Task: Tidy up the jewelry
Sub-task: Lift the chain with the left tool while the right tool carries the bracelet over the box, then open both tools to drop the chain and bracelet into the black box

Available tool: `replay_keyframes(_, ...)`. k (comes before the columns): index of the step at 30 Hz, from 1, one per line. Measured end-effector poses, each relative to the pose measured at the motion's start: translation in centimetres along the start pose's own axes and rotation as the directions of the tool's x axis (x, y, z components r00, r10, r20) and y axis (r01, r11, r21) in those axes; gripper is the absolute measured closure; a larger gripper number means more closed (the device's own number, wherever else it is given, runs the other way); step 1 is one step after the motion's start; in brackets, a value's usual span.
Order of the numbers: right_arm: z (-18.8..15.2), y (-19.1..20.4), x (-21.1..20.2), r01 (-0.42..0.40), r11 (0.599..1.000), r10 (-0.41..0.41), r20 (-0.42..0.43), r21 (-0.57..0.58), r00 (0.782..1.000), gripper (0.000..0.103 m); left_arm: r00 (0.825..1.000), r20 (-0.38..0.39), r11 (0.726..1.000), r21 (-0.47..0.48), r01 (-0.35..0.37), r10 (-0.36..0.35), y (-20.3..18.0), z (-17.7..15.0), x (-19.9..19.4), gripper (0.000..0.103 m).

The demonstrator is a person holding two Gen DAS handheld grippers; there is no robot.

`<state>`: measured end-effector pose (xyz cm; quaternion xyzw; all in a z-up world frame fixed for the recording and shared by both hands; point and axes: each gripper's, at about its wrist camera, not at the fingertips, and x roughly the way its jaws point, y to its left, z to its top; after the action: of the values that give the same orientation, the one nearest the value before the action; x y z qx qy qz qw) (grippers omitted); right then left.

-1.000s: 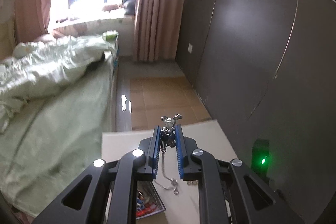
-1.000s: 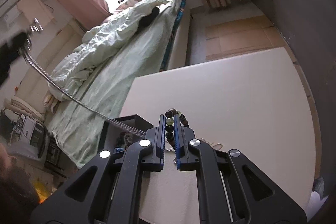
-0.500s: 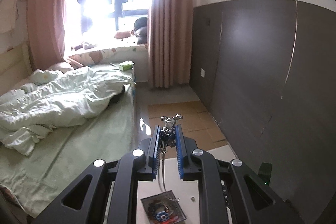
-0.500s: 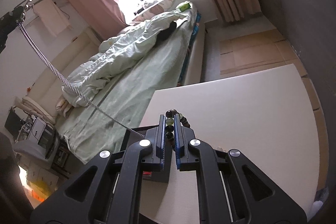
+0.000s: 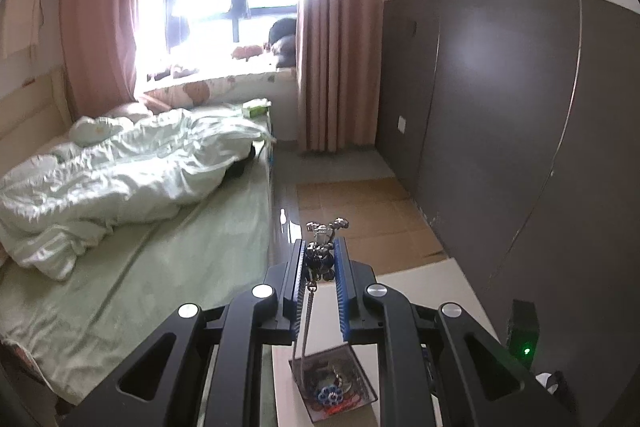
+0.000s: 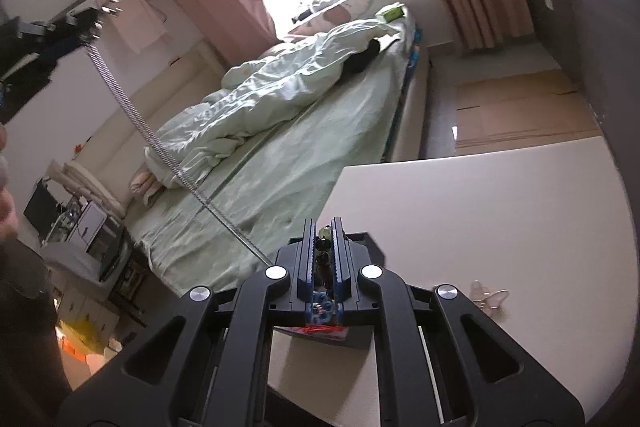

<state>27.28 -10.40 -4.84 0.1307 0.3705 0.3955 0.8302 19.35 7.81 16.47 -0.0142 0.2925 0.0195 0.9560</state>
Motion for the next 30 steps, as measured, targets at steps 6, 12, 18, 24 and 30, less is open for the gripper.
replay_keyframes(6, -0.3, 1.5, 1.4, -0.020, 1.000, 0.020, -0.017, -0.016, 1.000, 0.094, 0.996, -0.087, 0.999, -0.038, 0.017, -0.020, 1.2, -3.5, 3.4, 0.091)
replay_keyframes(12, -0.3, 2.1, 2.7, -0.030, 1.000, 0.029, -0.025, -0.009, 0.999, 0.094, 0.984, -0.175, 0.997, -0.076, 0.030, -0.043, 2.1, -7.1, 7.0, 0.090)
replay_keyframes(18, -0.3, 2.1, 3.3, -0.032, 0.999, 0.032, -0.030, -0.001, 0.999, 0.094, 0.967, -0.245, 0.993, -0.113, 0.035, -0.062, 2.7, -10.6, 10.4, 0.090)
replay_keyframes(24, -0.3, 2.1, 4.2, -0.042, 0.999, 0.042, -0.047, 0.001, 0.998, 0.094, 0.962, -0.263, 0.984, -0.175, 0.030, -0.076, 4.5, -12.7, 11.2, 0.090)
replay_keyframes(30, -0.5, 2.9, 5.8, -0.053, 0.999, 0.053, -0.072, 0.004, 0.996, 0.094, 0.972, -0.230, 0.974, -0.225, -0.006, -0.047, 6.5, -14.5, 10.3, 0.046)
